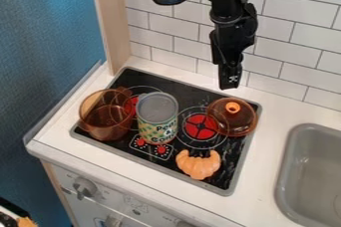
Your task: Deplacer le croissant dont l'objet plastic rouge
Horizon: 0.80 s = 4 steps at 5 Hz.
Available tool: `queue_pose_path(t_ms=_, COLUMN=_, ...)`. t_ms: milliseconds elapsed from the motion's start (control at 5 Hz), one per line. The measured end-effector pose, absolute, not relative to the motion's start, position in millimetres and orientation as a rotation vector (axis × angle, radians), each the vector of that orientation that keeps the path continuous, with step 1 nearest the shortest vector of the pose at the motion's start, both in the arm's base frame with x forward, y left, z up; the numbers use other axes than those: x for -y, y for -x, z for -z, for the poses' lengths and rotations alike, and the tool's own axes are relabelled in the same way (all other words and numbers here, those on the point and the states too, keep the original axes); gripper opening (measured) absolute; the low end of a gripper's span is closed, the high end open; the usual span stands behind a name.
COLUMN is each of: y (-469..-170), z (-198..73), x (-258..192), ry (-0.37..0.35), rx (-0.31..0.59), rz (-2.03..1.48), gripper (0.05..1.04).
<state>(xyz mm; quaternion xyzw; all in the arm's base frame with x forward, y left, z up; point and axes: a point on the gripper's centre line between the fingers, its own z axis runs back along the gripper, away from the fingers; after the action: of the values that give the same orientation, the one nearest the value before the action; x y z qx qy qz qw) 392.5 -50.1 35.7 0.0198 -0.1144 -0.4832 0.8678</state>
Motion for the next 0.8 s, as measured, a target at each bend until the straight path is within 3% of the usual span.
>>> queue_pose_path(t_ms=400, y=-364.0, z=-8.9, x=52.0, ry=0.044, rx=0.114, rz=1.08, gripper=1.001)
queue_pose_path(t_ms=800, y=-333.4, z=-27.7, x=65.7, ry=-0.005, rx=0.093, rz=1.15, gripper=1.001)
